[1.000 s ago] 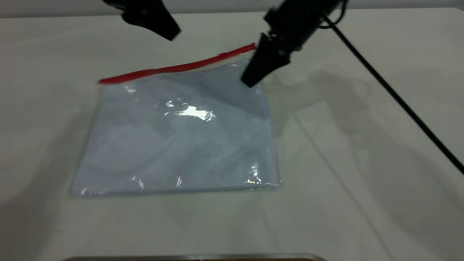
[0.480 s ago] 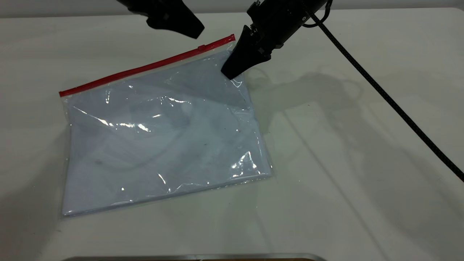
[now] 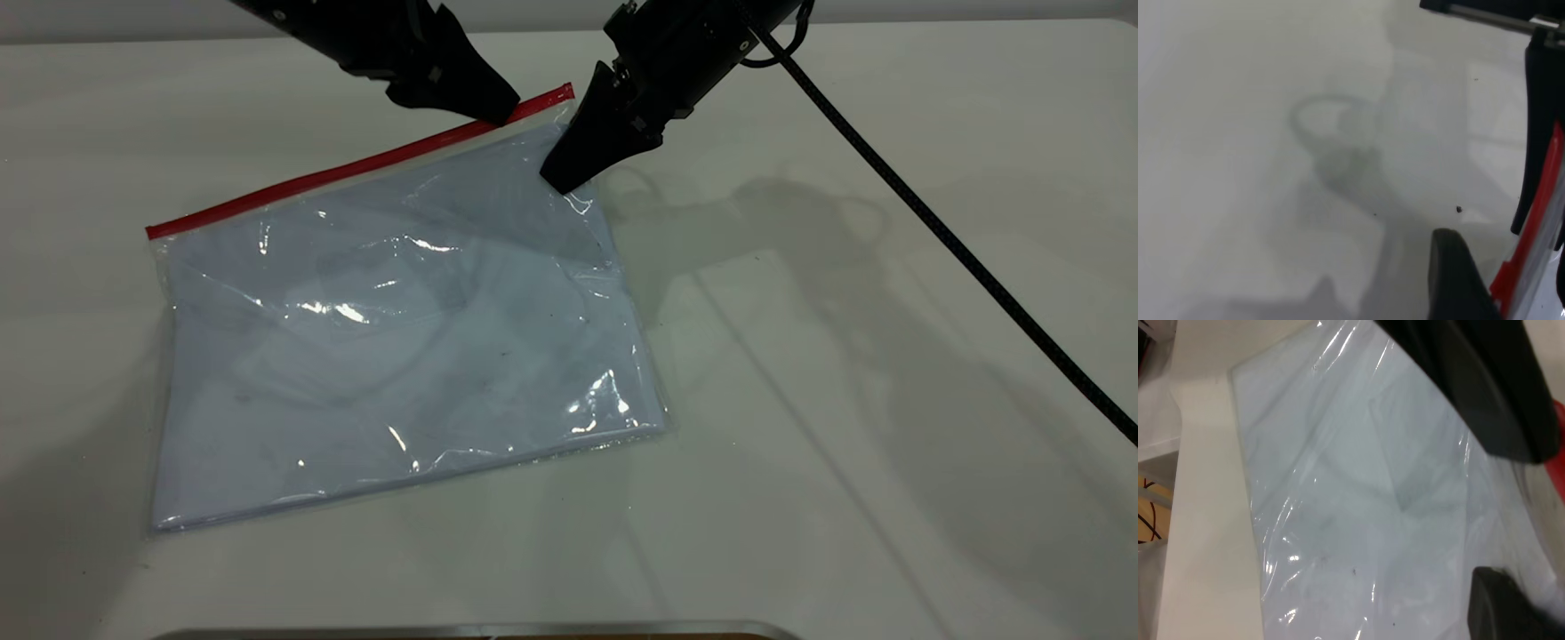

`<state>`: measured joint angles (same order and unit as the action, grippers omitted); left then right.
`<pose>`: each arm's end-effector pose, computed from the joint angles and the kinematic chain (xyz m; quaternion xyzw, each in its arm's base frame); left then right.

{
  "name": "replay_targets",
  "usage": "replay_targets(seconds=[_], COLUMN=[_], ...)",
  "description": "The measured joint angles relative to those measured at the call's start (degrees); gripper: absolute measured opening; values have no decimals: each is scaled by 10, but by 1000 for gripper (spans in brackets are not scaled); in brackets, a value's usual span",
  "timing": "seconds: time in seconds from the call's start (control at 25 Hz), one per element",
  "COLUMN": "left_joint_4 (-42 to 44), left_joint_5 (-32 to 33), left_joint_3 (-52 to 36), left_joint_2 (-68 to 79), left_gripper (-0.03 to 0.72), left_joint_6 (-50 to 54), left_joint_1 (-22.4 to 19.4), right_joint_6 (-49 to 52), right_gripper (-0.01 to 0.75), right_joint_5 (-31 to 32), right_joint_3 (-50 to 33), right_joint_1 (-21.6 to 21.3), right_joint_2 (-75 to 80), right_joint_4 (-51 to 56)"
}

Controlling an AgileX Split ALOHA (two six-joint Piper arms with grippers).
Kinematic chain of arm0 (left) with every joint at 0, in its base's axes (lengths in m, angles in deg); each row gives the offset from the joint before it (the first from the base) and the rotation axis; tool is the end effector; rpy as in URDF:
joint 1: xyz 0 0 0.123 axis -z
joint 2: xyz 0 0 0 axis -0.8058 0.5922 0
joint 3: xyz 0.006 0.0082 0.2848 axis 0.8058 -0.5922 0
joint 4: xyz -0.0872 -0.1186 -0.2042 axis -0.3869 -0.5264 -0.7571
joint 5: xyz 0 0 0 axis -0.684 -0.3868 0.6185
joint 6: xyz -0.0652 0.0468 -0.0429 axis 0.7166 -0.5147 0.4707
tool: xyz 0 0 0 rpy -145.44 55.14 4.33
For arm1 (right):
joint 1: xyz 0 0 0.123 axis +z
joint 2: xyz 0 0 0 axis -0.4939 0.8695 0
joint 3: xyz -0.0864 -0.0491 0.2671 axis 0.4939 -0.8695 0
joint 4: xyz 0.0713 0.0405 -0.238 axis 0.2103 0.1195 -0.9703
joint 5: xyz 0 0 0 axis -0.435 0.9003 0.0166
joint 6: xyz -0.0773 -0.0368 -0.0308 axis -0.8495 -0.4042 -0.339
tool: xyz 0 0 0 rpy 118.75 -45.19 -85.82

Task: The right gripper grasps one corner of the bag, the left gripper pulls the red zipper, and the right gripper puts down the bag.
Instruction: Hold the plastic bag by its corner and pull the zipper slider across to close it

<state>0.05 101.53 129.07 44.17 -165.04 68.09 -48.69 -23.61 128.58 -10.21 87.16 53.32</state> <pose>0.4125 -0.1541 0.0895 0.4261 0.8253 -0.2137 0.3028 0.4432 0.2266 0.0506 -0.5609 0.7203 0.3563 0.1988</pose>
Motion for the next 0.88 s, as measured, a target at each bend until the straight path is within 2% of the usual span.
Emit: replay_targets(seconds=[0.28,0.72,0.88], left_joint_4=[-5,-23,-25], left_joint_5=[0,4,5], left_joint_3=[0,0,0], left_joint_2=[10,18,18], left_gripper=[400,96,53], left_joint_6=[-4,-25,-35], left_joint_1=[0,0,0], right_joint_6=[0,0,0], right_gripper=[33,33,33], right_joint_5=[0,-3,-3], right_joint_3=[0,0,0], right_joint_1=[0,0,0], right_joint_2=[0,0,0], right_joint_4=[0,0,0])
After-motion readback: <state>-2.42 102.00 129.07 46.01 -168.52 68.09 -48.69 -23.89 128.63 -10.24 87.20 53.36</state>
